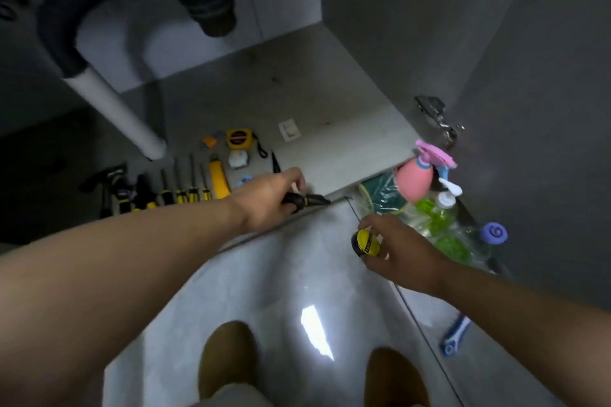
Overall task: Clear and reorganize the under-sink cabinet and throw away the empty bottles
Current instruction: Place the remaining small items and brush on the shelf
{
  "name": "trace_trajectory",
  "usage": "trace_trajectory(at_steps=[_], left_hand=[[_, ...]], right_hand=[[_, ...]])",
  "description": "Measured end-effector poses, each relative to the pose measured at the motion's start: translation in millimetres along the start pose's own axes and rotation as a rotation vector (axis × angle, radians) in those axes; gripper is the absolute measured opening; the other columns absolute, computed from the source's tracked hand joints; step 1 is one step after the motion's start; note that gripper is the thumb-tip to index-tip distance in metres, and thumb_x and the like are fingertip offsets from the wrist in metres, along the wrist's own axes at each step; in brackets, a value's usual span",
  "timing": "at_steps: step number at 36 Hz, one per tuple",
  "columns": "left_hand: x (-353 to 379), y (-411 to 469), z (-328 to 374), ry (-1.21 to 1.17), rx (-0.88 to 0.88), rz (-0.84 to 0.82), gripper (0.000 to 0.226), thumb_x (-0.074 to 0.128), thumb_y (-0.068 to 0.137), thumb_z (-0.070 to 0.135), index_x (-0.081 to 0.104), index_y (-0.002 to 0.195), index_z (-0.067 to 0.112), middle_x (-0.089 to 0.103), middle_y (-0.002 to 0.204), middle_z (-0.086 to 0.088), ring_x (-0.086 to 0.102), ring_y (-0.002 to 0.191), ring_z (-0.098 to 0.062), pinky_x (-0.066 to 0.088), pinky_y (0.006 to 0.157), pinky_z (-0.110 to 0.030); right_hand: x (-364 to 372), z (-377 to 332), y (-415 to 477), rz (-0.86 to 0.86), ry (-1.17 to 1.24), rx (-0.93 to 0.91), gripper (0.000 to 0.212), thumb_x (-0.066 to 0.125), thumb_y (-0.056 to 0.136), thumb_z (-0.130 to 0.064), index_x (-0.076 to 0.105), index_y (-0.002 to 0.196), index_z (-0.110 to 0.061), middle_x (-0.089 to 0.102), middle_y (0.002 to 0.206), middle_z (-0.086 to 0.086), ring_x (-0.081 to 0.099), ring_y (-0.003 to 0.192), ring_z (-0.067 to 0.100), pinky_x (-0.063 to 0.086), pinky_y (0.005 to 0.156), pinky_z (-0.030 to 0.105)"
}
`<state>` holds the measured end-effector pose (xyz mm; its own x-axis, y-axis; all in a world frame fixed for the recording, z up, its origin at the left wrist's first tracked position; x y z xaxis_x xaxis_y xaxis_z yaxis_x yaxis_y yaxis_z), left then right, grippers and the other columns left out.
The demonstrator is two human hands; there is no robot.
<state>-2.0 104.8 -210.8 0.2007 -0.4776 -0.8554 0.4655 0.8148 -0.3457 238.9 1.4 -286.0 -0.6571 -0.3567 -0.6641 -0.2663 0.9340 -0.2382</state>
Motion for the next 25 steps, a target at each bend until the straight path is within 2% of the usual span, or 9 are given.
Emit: trace_trajectory(at_steps=[3,6,8,10,13,16,20,23,25], left_hand=[[-14.7,-1.7,-35.9,-0.105,-0.118,0.085,0.018,0.065,0.093,0.023,0.056,0.108,0.027,0.071,0.097,0.002,0.067,0.088,-0.018,0.056,0.077,-0.035],[-15.2,2.2,-63.8,-0.238,-0.189,0.191,0.014,0.068,0.092,0.022,0.058,0.098,0.03,0.068,0.089,0.007,0.065,0.083,-0.014,0.047,0.062,-0.024],[-11.2,8.8,-76.8,-0.309,-0.218,0.25,0.013,0.069,0.092,0.021,0.06,0.094,0.03,0.068,0.088,0.007,0.064,0.083,-0.014,0.044,0.063,-0.023],[-7.1,16.4,-87.9,-0.413,-0.247,0.31,0.01,0.068,0.093,0.02,0.061,0.091,0.027,0.071,0.086,0.001,0.068,0.082,-0.018,0.049,0.067,-0.027],[-5.0,25.5,-102.2,-0.573,-0.288,0.451,0.01,0.067,0.095,0.019,0.061,0.091,0.025,0.069,0.082,0.007,0.067,0.073,-0.006,0.05,0.059,-0.019],[-5.9,31.4,-109.7,-0.646,-0.305,0.56,0.011,0.068,0.095,0.02,0.06,0.09,0.025,0.063,0.084,0.009,0.066,0.081,-0.015,0.052,0.067,-0.026],[-3.8,36.2,-109.9,-0.774,-0.322,0.542,0.014,0.068,0.094,0.015,0.06,0.092,0.025,0.071,0.1,-0.005,0.07,0.093,-0.026,0.058,0.086,-0.047],[-0.1,38.3,-108.2,-0.828,-0.322,0.529,0.021,0.066,0.094,0.008,0.059,0.089,0.027,0.07,0.093,0.0,0.072,0.088,-0.023,0.059,0.087,-0.048],[3.0,41.2,-105.3,-0.874,-0.314,0.517,0.024,0.065,0.095,0.004,0.058,0.089,0.027,0.069,0.091,0.001,0.073,0.083,-0.02,0.06,0.085,-0.046]], right_hand=[[-13.4,-24.8,30.6,-0.001,-0.085,-0.081,0.046,0.073,0.075,-0.021,0.056,0.117,-0.029,0.05,0.107,-0.007,0.051,0.097,0.008,0.048,0.083,0.03],[-20.2,-42.7,65.6,-0.01,-0.16,-0.083,0.042,0.073,0.078,-0.02,0.059,0.117,-0.027,0.051,0.106,-0.002,0.058,0.095,0.017,0.049,0.085,0.032],[-21.0,-51.1,90.8,-0.027,-0.197,-0.073,0.038,0.072,0.081,-0.02,0.059,0.117,-0.024,0.052,0.106,0.004,0.059,0.097,0.024,0.05,0.089,0.037],[-19.5,-57.3,115.8,-0.036,-0.25,-0.057,0.04,0.072,0.082,-0.023,0.058,0.12,-0.023,0.051,0.109,0.007,0.058,0.099,0.028,0.05,0.09,0.039],[-13.4,-65.7,148.4,-0.006,-0.298,-0.023,0.044,0.073,0.084,-0.026,0.056,0.124,-0.021,0.048,0.114,0.009,0.059,0.098,0.032,0.051,0.088,0.038],[-3.1,-73.4,173.1,0.04,-0.32,0.003,0.044,0.073,0.082,-0.017,0.057,0.122,-0.019,0.048,0.115,0.011,0.06,0.095,0.035,0.054,0.085,0.041],[8.8,-74.4,187.4,0.057,-0.331,0.081,0.044,0.069,0.084,-0.019,0.054,0.125,-0.022,0.046,0.119,0.01,0.06,0.099,0.037,0.054,0.087,0.044],[10.4,-74.3,190.5,0.054,-0.311,0.143,0.052,0.069,0.083,-0.027,0.049,0.131,-0.026,0.039,0.124,0.006,0.058,0.103,0.034,0.055,0.09,0.044],[2.8,-80.1,194.1,0.133,-0.249,0.145,0.055,0.066,0.083,-0.028,0.047,0.135,-0.027,0.038,0.127,0.005,0.057,0.104,0.03,0.054,0.088,0.039]])
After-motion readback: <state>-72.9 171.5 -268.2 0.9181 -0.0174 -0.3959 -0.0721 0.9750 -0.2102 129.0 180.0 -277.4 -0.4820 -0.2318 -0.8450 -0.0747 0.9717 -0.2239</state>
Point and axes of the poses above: each hand's wrist, its own y-axis towards the middle knuckle, its own x-axis out of the palm, z = x × y, the point moved 3 cm from there along y, towards the middle knuckle
